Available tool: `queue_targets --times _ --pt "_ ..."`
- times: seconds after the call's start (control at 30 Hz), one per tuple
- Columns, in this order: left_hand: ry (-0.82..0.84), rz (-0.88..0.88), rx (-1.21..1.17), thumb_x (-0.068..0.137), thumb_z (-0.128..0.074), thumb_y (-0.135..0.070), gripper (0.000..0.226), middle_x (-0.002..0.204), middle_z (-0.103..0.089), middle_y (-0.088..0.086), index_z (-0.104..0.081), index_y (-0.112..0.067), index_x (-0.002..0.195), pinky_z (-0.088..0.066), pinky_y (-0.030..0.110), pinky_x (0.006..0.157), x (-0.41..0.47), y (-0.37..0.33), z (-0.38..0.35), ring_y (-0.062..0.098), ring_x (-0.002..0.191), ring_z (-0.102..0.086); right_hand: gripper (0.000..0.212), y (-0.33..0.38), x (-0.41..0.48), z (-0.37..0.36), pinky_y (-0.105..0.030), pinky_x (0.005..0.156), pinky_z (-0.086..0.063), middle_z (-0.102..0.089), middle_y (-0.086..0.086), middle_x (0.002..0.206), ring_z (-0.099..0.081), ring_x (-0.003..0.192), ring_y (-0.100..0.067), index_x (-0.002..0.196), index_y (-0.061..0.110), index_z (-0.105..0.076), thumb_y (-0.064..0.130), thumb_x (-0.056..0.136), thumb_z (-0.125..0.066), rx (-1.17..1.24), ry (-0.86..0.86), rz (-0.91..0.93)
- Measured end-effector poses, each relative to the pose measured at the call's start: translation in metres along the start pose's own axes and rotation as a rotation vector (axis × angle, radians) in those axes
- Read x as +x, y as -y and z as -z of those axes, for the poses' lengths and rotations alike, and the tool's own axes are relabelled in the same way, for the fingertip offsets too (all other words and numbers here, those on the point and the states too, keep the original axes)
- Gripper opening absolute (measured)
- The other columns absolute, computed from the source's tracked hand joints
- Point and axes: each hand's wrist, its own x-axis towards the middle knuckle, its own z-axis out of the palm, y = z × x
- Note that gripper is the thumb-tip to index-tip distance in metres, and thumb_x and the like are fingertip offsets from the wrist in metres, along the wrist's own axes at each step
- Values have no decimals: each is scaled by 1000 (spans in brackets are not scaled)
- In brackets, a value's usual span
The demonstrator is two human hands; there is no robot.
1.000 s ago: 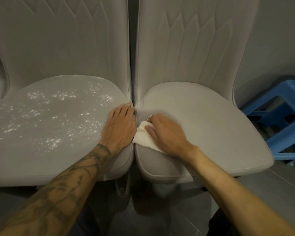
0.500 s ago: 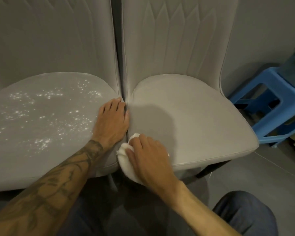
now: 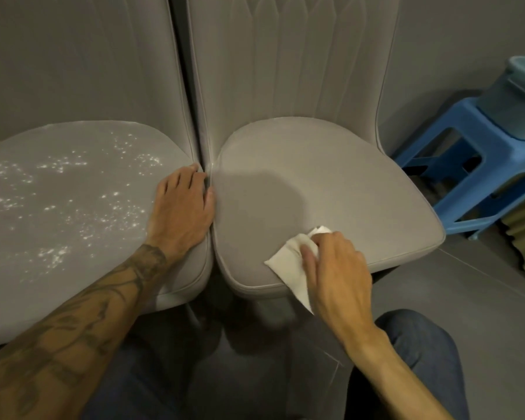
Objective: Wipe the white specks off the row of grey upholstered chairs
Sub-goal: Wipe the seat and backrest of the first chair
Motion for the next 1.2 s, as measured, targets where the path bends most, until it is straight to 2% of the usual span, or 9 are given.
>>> queue_targets --times 0.1,0.27,0.43,0.53,0.67,0.77,0.97,1.1,1.2 --pt "5 0 7 109 -40 -34 44 149 -53 18 -58 -5 136 -35 50 118 0 -1 2 35 137 -49 24 31 2 -9 -40 72 -42 -58 -2 94 -55 81 -27 103 22 -56 42 102 -44 9 -33 -39" --pt "13 17 -32 108 -44 -38 43 153 -49 14 -58 -9 137 -31 49 119 1 -3 3 33 141 -44 29 43 3 -16 -41 73 -48 -60 -1 95 -58 81 -25 104 22 -58 43 104 -38 -30 24 171" --pt "-8 22 -53 108 -46 -39 41 150 -51 13 -59 -10 133 -31 50 118 0 -4 3 33 140 -45 25 -43 17 12 -40 68 -39 -54 -3 92 -53 76 -28 101 18 -52 41 105 -42 -22 -38 -73" --pt "1 30 -46 109 -44 -40 38 146 -53 14 -60 -10 126 -32 50 116 0 -9 8 33 137 -46 20 -23 17 5 -40 70 -43 -55 -1 93 -54 79 -27 101 20 -53 38 104 -45 -8 -63 -136" --pt "20 30 -21 109 -40 -43 38 140 -54 13 -59 -13 122 -36 52 111 -8 -16 16 35 130 -49 23 40 -3 -19 -36 77 -39 -58 1 98 -53 84 -23 105 22 -56 41 104 -44 -3 -16 105" --pt "43 9 -15 110 -35 -46 46 142 -53 15 -57 -12 131 -37 55 111 -22 -26 15 37 131 -49 25 16 10 -13 -37 76 -41 -59 1 97 -55 84 -23 103 23 -57 43 104 -41 20 10 148" --pt "95 -24 17 105 -26 -55 63 145 -53 18 -54 -10 140 -37 56 113 -26 -31 15 38 131 -51 29 -130 52 21 -39 70 -46 -58 -2 100 -54 81 -21 108 22 -51 48 105 -38 -47 -64 -123" --pt "93 -25 19 105 -27 -54 64 144 -53 19 -54 -10 141 -36 57 112 -27 -31 14 39 131 -50 31 -199 88 35 -38 70 -42 -58 -7 108 -53 83 -21 108 18 -50 45 105 -36 41 -91 -493" --pt "98 -25 26 105 -27 -54 64 143 -53 18 -54 -10 141 -36 57 112 -26 -32 14 38 131 -49 29 -184 88 31 -39 71 -46 -58 -6 104 -55 83 -21 106 16 -51 43 105 -38 -9 -135 -429"
